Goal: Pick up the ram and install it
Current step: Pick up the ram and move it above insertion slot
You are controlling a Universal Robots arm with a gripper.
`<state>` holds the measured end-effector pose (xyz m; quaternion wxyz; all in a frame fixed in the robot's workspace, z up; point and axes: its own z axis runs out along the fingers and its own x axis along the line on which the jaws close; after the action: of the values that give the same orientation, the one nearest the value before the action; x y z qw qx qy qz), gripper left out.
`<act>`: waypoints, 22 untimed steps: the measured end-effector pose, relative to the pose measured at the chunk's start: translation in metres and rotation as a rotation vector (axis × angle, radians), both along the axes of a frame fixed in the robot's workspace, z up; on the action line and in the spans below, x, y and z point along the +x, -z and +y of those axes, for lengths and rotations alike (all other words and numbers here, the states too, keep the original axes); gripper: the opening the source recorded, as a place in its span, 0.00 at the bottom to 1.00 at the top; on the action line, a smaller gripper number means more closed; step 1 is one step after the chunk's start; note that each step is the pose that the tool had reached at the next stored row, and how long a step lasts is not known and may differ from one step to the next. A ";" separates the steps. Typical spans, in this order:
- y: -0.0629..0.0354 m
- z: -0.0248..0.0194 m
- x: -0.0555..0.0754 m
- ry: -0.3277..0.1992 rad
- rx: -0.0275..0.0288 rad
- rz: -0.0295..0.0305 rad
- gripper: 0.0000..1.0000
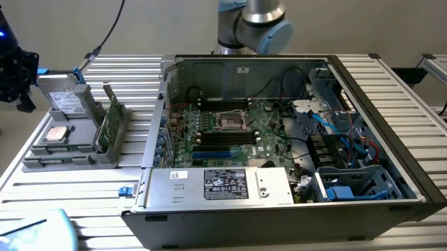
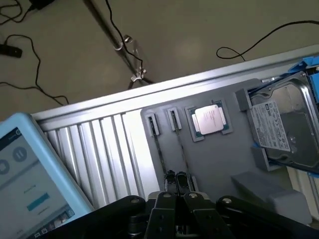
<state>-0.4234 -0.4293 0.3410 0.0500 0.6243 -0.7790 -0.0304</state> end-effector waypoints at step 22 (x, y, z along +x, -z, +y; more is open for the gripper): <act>0.0042 0.0003 0.000 -0.127 0.0349 -0.0918 0.11</act>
<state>-0.4236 -0.4291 0.3368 0.0052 0.6741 -0.7386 -0.0121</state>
